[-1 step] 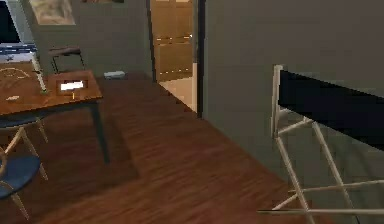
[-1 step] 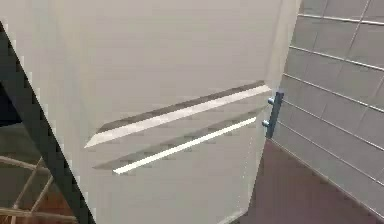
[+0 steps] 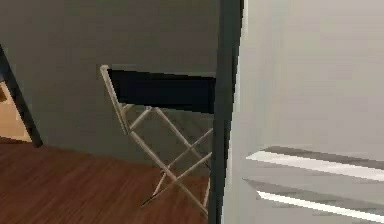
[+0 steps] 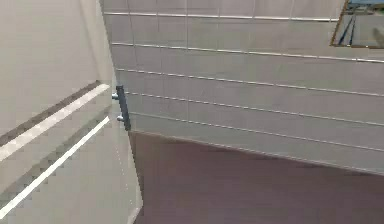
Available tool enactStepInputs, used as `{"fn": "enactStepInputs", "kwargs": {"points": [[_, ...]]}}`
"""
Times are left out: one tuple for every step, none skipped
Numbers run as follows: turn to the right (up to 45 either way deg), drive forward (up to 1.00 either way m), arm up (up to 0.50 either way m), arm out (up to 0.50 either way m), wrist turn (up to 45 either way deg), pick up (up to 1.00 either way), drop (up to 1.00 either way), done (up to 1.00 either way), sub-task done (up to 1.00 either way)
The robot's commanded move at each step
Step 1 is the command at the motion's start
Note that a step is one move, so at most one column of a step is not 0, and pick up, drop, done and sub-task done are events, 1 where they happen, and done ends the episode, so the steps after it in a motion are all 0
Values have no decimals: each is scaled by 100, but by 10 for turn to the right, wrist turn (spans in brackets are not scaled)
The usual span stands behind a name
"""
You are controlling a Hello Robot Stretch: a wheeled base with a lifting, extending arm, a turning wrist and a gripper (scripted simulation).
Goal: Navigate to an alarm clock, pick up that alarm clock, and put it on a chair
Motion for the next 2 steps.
{"fn": "enactStepInputs", "kwargs": {"points": [[450, 0, 0, 0, 0, 0, 0, 0, 0], [450, 0, 0, 0, 0, 0, 0, 0, 0]]}}
